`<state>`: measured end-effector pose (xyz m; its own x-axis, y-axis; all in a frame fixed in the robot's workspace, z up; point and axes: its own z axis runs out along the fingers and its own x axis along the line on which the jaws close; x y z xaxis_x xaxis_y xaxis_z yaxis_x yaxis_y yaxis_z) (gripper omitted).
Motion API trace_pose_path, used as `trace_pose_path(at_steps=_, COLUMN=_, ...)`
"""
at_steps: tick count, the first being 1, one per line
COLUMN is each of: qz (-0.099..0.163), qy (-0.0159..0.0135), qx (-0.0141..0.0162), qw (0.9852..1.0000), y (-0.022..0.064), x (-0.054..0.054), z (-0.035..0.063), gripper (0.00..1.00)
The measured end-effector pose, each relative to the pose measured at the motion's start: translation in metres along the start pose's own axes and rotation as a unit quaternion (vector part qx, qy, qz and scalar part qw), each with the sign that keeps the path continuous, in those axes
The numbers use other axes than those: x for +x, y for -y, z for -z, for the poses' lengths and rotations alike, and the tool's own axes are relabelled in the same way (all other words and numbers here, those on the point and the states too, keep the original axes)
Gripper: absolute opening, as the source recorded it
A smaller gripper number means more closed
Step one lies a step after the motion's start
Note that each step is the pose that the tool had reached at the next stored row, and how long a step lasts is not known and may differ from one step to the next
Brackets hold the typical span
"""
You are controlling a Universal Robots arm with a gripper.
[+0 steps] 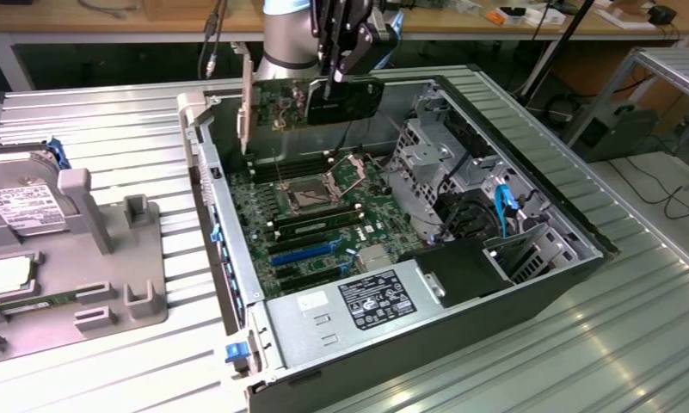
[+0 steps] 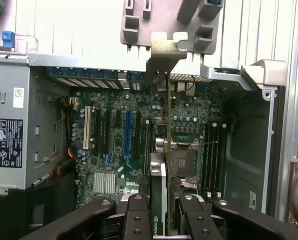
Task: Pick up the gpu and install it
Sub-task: 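Insert the gpu into the slot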
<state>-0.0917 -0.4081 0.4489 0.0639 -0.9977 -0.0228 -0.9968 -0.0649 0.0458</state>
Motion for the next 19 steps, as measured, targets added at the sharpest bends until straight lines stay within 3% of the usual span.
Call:
trace_pose_path(at_steps=1, qz=0.0, qy=-0.0006, qx=0.0069, qw=1.0, y=0.0, x=-0.0003, z=-0.0001, gripper=0.27)
trace_pose_path(at_steps=2, qz=0.0, qy=-0.0015, qx=0.0163, qw=0.9999, y=0.0001, x=-0.0006, z=-0.0001, gripper=0.27)
trace_pose_path(at_steps=3, qz=0.0, qy=-0.0021, qx=0.0236, qw=0.9997, y=0.0001, x=-0.0008, z=-0.0003, gripper=0.27)
trace_pose_path(at_steps=4, qz=0.001, qy=-0.0023, qx=0.0271, qw=0.9996, y=0.0001, x=-0.0009, z=-0.0004, gripper=0.27)
trace_pose_path(at_steps=5, qz=0.001, qy=-0.0025, qx=0.0284, qw=0.9996, y=0.0001, x=-0.0009, z=-0.0004, gripper=0.27)
trace_pose_path(at_steps=9, qz=-0.004, qy=-0.0024, qx=0.0286, qw=0.9996, y=0.0002, x=-0.0008, z=-0.0029, gripper=0.27)
trace_pose_path(at_steps=12, qz=-0.029, qy=-0.002, qx=0.029, qw=0.9992, y=0.0003, x=-0.0007, z=-0.0055, gripper=0.27)
trace_pose_path(at_steps=19, qz=-0.029, qy=-0.002, qx=0.029, qw=0.9992, y=0.0003, x=-0.0007, z=-0.0066, gripper=0.27)
